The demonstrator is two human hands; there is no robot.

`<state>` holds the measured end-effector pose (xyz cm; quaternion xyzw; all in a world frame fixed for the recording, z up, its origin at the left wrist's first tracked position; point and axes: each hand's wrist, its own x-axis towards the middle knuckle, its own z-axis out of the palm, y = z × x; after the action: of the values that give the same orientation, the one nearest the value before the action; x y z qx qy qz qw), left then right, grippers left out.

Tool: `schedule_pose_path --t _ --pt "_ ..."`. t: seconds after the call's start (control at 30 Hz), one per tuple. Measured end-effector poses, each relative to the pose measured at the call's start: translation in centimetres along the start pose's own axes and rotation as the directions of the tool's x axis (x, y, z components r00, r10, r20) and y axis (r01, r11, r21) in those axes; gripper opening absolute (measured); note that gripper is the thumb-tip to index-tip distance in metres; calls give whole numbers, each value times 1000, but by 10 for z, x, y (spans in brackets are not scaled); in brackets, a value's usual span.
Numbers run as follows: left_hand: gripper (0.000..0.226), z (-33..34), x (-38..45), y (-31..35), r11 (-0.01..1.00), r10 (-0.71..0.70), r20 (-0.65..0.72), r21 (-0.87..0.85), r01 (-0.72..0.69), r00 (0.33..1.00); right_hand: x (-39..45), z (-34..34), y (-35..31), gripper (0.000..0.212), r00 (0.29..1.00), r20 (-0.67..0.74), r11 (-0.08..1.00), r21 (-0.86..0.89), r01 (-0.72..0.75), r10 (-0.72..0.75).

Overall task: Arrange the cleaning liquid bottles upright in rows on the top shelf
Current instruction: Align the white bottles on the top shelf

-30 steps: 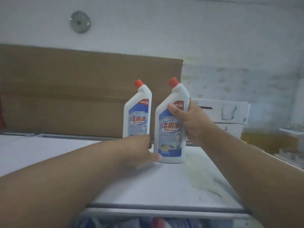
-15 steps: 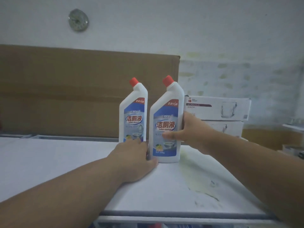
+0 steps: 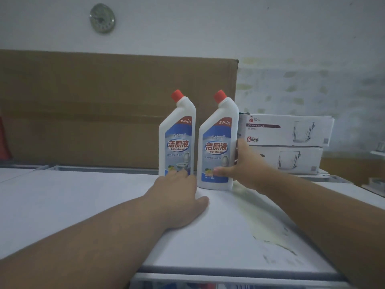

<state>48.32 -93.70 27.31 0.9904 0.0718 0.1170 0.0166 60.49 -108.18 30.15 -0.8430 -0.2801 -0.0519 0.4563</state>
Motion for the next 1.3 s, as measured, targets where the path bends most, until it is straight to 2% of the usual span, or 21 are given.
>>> schedule_pose_path --t 0.1,0.43,0.83,0.93,1.0,1.13,1.3 --pt "40 -1 0 1 1000 2 -6 18 -2 1000 4 5 0 63 998 -66 999 -39 10 -13" --pt "34 -1 2 2 999 -1 1 41 1 1000 12 8 2 55 999 -31 999 -41 18 -20" --pt "41 4 6 -2 1000 16 -27 23 -15 1000 2 5 1 50 999 -38 993 -110 33 -38" --pt "34 0 4 -3 999 5 -77 -43 -8 997 -7 -6 -3 46 975 -171 972 -209 108 -145" --pt "30 -6 1 -4 996 -11 -96 -89 3 995 -15 -14 -5 41 951 -197 931 -325 166 -238" --pt "27 -24 -17 -10 990 -85 -107 -123 72 991 -29 -18 -17 51 924 -122 876 -383 293 -362" --pt "19 -43 -63 -25 980 -185 -190 -115 165 964 -56 -11 -59 49 827 -50 783 -359 508 -560"
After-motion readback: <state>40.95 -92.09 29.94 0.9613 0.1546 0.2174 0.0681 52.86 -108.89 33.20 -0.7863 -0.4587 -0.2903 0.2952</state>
